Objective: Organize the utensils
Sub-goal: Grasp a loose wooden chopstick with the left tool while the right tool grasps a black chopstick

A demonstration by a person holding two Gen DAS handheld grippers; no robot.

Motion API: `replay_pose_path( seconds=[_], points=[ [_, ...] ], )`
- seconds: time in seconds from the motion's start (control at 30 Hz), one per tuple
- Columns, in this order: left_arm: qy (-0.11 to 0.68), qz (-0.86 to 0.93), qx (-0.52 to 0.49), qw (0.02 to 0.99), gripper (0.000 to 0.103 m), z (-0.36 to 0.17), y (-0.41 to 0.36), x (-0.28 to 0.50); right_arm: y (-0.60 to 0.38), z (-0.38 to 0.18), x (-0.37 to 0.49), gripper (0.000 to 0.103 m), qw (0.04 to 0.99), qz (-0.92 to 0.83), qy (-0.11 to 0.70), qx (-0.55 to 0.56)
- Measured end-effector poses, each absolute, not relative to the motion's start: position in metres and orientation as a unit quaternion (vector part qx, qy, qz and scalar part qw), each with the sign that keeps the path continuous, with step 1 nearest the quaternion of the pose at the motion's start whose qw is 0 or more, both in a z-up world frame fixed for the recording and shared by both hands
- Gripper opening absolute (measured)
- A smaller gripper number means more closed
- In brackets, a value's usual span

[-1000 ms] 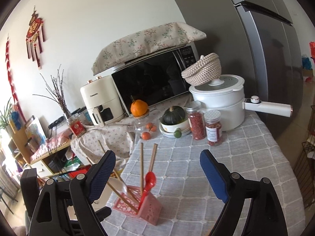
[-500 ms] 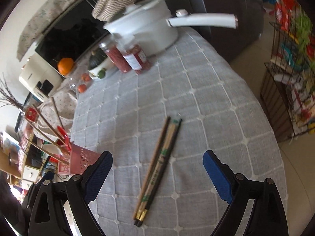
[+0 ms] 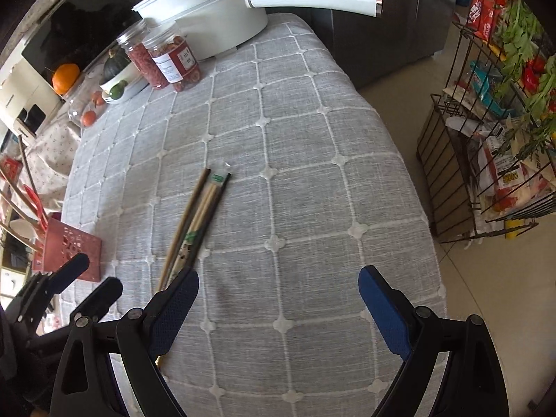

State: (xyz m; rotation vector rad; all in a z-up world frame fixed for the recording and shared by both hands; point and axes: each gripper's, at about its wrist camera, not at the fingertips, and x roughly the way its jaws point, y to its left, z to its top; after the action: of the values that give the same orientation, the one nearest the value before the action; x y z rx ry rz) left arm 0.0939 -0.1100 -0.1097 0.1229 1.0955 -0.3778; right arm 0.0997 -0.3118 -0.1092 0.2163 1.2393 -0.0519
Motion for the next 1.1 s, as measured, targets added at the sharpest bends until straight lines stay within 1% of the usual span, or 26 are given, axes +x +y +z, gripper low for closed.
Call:
replay_pose_path(
  seconds=[0.03,0.1,0.13,0.2,0.3,0.4,0.6,0.73,0.93,1.1],
  points=[
    [0.523,-0.180,0.053,0.831,0.040,-0.114,-0.113,0.098,-0.313,-0.111,0.100,0.094,0.808,-0.027,0.581,0.095],
    [0.534,-0.184,0.037,0.824,0.028,-0.121,-0.119,0.106,-0.314,-0.114,0.102,0.094,0.807,-0.029,0.584,0.082],
    [0.539,-0.187,0.028,0.821,0.025,-0.124,-0.121,0.109,-0.314,-0.115,0.103,0.094,0.807,-0.029,0.585,0.076],
    [0.547,-0.193,0.012,0.815,0.016,-0.129,-0.124,0.114,-0.315,-0.117,0.104,0.094,0.808,-0.031,0.585,0.063],
    [0.556,-0.189,0.005,0.810,0.012,-0.137,-0.128,0.121,-0.316,-0.119,0.105,0.094,0.808,-0.028,0.586,0.052],
    [0.565,-0.182,-0.007,0.805,0.009,-0.147,-0.128,0.129,-0.318,-0.120,0.106,0.094,0.806,-0.026,0.588,0.057],
    [0.565,-0.185,-0.035,0.803,0.009,-0.153,-0.122,0.136,-0.320,-0.121,0.105,0.094,0.805,-0.025,0.590,0.062],
    [0.580,-0.200,-0.051,0.788,0.009,-0.155,-0.121,0.138,-0.319,-0.122,0.106,0.094,0.804,-0.025,0.591,0.061],
    [0.577,-0.180,-0.033,0.796,0.009,-0.158,-0.124,0.142,-0.316,-0.122,0.106,0.094,0.803,-0.024,0.592,0.061],
    [0.551,-0.180,-0.003,0.815,0.010,-0.159,-0.129,0.140,-0.312,-0.125,0.107,0.094,0.801,-0.027,0.595,0.056]
  ],
)
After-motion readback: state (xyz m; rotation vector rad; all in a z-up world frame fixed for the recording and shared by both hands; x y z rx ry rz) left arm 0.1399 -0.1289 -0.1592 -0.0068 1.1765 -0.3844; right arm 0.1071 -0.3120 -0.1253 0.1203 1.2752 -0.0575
